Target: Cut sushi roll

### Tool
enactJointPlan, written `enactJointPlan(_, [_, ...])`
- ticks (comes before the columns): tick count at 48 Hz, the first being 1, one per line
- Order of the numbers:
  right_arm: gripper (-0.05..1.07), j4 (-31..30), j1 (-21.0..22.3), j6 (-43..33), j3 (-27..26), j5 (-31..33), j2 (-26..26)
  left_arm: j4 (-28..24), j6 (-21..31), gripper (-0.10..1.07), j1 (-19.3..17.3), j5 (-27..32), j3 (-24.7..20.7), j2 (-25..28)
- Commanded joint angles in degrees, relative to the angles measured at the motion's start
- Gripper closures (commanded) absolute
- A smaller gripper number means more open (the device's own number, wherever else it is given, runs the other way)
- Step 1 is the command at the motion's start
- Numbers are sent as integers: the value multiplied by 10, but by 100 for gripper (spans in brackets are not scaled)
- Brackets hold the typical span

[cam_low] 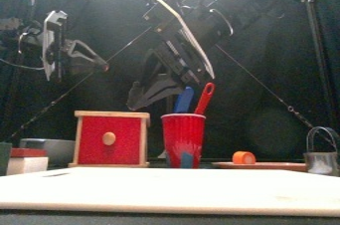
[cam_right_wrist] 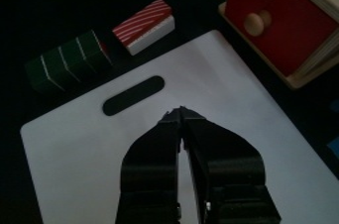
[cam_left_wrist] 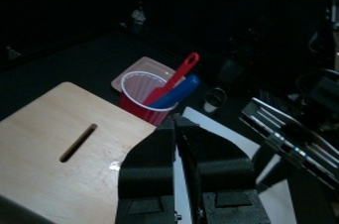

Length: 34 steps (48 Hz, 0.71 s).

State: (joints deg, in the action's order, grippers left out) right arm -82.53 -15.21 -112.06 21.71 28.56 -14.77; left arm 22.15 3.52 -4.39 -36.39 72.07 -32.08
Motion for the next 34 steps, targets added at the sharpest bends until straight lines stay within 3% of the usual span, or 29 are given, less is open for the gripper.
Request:
enactJointPlan(1, [68,8,1,-2,-12,-2,25,-11,-2,59,25,-5,-3,-1])
enactJointPlan(8, [67,33,0,-2,-43,-17,4,-33,1,59,63,-5,14,-1])
enactJointPlan(19, [63,142,-1,3,-125,-25,-37,-24,2,59,93,-6,39,-1])
enactJointPlan(34, [39,229,-3,3,-220,-18,-85,-7,0,59,101,21,62,-2])
